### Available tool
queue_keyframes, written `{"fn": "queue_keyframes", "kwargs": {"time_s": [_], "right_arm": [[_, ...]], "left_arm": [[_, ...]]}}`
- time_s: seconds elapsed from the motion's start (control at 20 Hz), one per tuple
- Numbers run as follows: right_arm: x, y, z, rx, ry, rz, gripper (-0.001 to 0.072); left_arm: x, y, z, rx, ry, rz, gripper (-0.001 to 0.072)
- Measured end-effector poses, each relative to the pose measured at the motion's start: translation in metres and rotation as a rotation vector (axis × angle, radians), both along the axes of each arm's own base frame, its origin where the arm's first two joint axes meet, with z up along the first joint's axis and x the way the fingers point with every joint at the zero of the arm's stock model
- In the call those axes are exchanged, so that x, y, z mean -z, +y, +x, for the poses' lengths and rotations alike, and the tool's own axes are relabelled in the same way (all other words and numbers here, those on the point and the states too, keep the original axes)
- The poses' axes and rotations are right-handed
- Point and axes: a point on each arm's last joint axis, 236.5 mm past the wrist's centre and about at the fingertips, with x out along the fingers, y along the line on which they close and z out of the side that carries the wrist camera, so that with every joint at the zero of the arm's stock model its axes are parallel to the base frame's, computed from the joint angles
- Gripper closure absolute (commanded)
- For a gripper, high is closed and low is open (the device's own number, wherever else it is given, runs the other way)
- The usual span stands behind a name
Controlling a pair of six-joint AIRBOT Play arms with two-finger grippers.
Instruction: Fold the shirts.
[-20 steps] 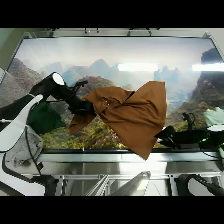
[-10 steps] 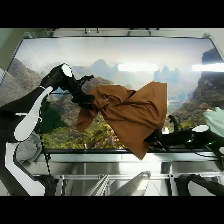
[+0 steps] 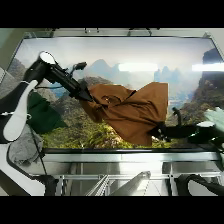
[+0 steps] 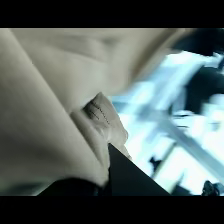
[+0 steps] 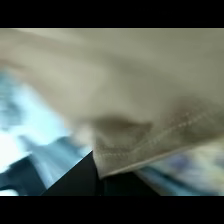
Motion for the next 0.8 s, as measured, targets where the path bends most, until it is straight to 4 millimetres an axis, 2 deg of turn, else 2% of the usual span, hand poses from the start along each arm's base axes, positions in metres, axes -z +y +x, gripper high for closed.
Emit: {"fn": "queue_keyframes", "kwargs": {"time_s": [0.1, 0.25, 0.3, 0.4, 0.5, 0.65, 0.7, 0.8], "right_arm": [[-0.035, -0.04, 0.032, 0.114, -0.099, -0.022, 0.0698], [-0.111, -0.08, 0.056, 0.207, -0.276, -0.007, 0.0697], [-0.143, -0.083, 0.059, 0.216, -0.349, 0.026, 0.0697], [-0.222, -0.08, 0.06, 0.221, -0.549, 0.1, 0.0697], [-0.308, -0.069, 0.049, 0.206, -0.78, 0.172, 0.0697], [-0.429, -0.045, 0.008, 0.148, -1.15, 0.224, 0.0697], [-0.464, -0.036, -0.009, 0.133, -1.268, 0.214, 0.0697], [-0.511, -0.023, -0.034, 0.124, -1.436, 0.171, 0.0697]], "left_arm": [[-0.035, 0.004, -0.005, -0.013, -0.011, -0.103, 0.069], [-0.092, 0.011, -0.015, -0.049, -0.065, -0.294, 0.0691], [-0.115, 0.014, -0.02, -0.062, -0.093, -0.375, 0.0691], [-0.166, 0.021, -0.027, -0.101, -0.176, -0.551, 0.0691], [-0.232, 0.036, -0.038, -0.148, -0.311, -0.758, 0.0691], [-0.331, 0.068, -0.076, -0.189, -0.578, -1.023, 0.0692], [-0.359, 0.079, -0.093, -0.19, -0.678, -1.08, 0.0692], [-0.406, 0.094, -0.135, -0.175, -0.893, -1.132, 0.0691]]}}
